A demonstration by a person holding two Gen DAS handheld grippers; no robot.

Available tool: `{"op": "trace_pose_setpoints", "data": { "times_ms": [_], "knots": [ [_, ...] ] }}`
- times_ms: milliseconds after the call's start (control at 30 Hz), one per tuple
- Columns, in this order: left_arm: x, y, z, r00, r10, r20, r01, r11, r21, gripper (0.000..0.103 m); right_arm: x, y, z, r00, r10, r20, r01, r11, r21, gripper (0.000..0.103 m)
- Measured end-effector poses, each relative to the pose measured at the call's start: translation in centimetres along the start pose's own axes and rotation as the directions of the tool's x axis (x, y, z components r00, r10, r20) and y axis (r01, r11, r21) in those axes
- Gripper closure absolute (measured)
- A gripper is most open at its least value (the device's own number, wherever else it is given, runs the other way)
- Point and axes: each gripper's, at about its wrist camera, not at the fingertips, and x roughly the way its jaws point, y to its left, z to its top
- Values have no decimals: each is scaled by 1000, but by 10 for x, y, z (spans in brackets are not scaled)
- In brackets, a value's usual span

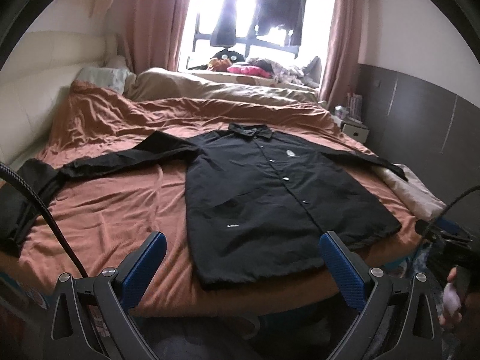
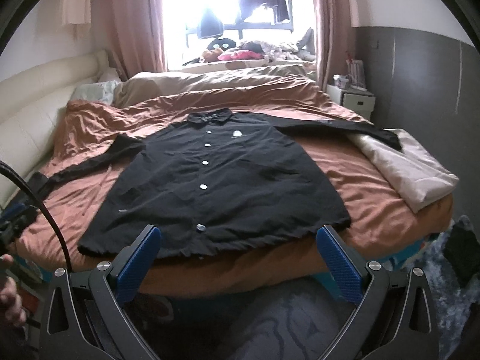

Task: Fold large clothes
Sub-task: 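Reach the left tool to the black shirt's sleeve cuff and grasp it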

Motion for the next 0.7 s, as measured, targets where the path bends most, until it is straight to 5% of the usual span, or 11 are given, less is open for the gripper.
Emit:
{"op": "trace_pose_setpoints", "data": {
  "times_ms": [167, 400, 700],
  "knots": [
    [28, 20, 13, 999, 29, -31, -30, 999, -38, 0, 16, 3, 1, 1000, -1, 1, 1, 999, -35, 0],
    [62, 61, 34, 996, 74, -54, -80, 991, -111, 0, 64, -9, 13, 990, 97, -102, -95, 995, 23, 0],
    [98, 149, 76, 986, 154, -67, -163, 973, -163, 1, 122, -2, 56, 974, 173, -149, -170, 985, 37, 0]
  ]
}}
